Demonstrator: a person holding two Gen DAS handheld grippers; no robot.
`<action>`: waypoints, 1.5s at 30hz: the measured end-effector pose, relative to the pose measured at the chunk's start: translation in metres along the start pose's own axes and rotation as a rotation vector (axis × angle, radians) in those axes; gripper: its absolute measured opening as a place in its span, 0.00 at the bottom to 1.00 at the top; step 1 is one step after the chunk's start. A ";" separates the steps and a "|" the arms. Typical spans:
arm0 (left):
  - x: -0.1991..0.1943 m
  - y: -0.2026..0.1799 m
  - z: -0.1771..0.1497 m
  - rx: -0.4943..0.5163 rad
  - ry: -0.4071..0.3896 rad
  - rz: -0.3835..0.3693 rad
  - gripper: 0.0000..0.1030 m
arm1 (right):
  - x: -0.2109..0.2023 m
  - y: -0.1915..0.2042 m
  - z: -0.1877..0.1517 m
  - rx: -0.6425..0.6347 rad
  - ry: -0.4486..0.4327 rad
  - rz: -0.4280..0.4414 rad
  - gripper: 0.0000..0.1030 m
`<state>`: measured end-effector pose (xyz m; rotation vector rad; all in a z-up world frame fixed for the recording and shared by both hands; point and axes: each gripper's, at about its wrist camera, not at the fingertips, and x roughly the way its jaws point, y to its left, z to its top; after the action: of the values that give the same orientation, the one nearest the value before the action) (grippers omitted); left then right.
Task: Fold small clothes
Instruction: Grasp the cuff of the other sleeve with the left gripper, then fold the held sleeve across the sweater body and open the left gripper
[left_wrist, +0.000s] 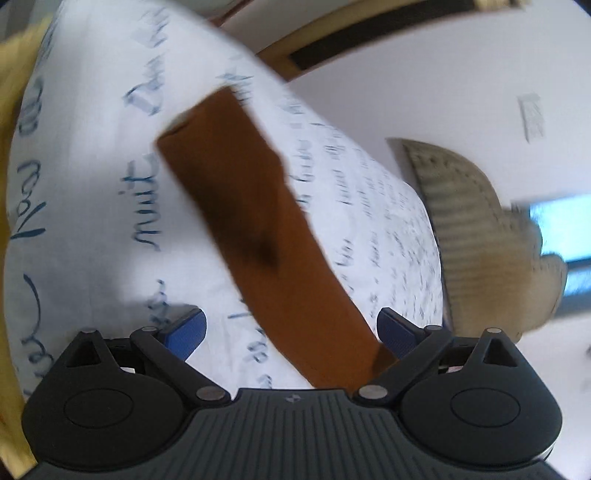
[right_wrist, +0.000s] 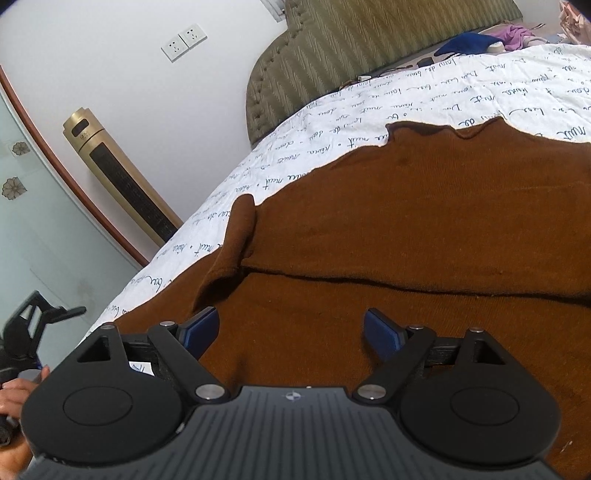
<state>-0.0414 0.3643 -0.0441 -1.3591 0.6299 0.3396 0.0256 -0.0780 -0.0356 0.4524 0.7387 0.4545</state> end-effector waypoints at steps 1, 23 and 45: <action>0.003 0.006 0.003 -0.032 0.006 -0.011 0.96 | 0.001 -0.001 0.001 0.001 0.002 0.000 0.83; 0.015 -0.007 0.025 0.074 -0.261 0.107 0.09 | 0.004 -0.002 -0.002 0.008 0.008 0.003 0.84; 0.071 -0.191 -0.138 0.935 -0.203 0.038 0.07 | -0.045 -0.042 0.015 0.076 -0.149 -0.082 0.85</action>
<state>0.0938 0.1832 0.0545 -0.4119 0.5367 0.1660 0.0173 -0.1400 -0.0248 0.5194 0.6298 0.3130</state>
